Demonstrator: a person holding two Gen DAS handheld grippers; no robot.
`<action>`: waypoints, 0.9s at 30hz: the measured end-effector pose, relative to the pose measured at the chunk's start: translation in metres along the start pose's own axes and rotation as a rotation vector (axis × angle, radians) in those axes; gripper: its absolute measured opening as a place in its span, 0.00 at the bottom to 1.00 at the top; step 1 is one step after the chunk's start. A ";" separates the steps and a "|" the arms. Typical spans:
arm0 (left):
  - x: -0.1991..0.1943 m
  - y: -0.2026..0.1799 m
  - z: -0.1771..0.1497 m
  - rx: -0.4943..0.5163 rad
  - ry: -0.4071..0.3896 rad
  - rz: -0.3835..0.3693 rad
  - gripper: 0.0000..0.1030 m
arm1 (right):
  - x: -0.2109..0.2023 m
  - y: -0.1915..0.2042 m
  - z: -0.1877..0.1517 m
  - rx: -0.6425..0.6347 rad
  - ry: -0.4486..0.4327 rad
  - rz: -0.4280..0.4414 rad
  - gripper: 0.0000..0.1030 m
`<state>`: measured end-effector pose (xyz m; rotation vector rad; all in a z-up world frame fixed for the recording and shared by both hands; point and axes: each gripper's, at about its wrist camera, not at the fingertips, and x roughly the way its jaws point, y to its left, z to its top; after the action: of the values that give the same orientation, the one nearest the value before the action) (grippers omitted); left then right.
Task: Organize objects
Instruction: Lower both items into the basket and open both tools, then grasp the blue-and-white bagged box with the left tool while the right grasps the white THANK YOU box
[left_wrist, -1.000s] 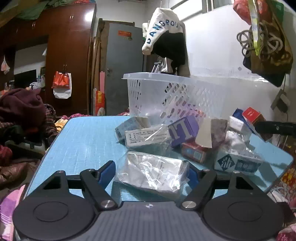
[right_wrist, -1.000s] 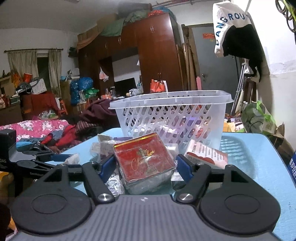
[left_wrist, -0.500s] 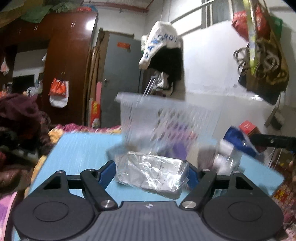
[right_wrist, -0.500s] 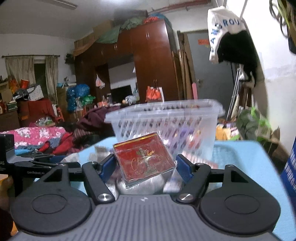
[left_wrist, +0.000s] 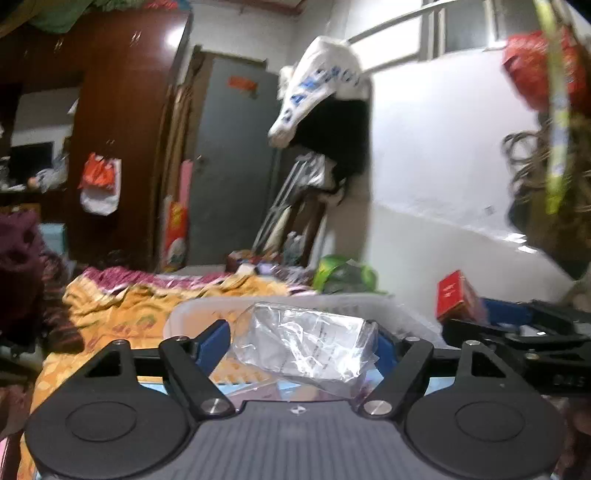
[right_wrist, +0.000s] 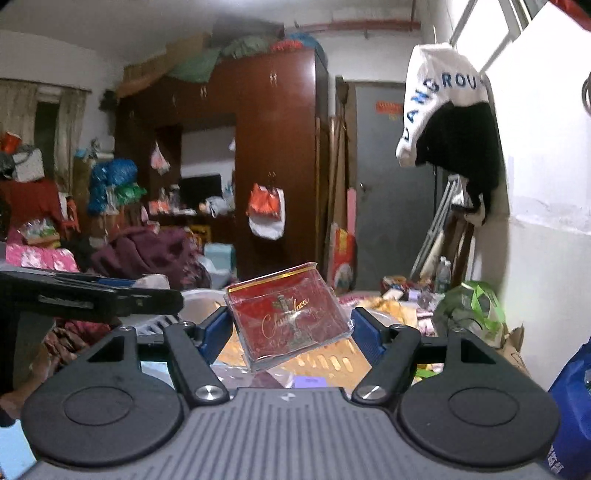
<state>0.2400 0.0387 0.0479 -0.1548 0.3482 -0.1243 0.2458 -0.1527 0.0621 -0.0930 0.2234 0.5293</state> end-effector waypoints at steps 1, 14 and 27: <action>0.009 0.001 -0.001 0.001 0.029 0.006 0.88 | 0.006 -0.001 -0.001 0.005 0.022 -0.007 0.79; -0.108 -0.020 -0.109 0.033 -0.062 -0.107 0.97 | -0.078 -0.057 -0.101 0.289 0.090 0.005 1.00; -0.102 -0.060 -0.184 0.137 0.091 -0.175 0.97 | -0.062 -0.057 -0.137 0.480 0.234 0.080 1.00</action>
<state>0.0748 -0.0293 -0.0793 -0.0437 0.4151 -0.3286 0.1970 -0.2524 -0.0550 0.3244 0.5781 0.5321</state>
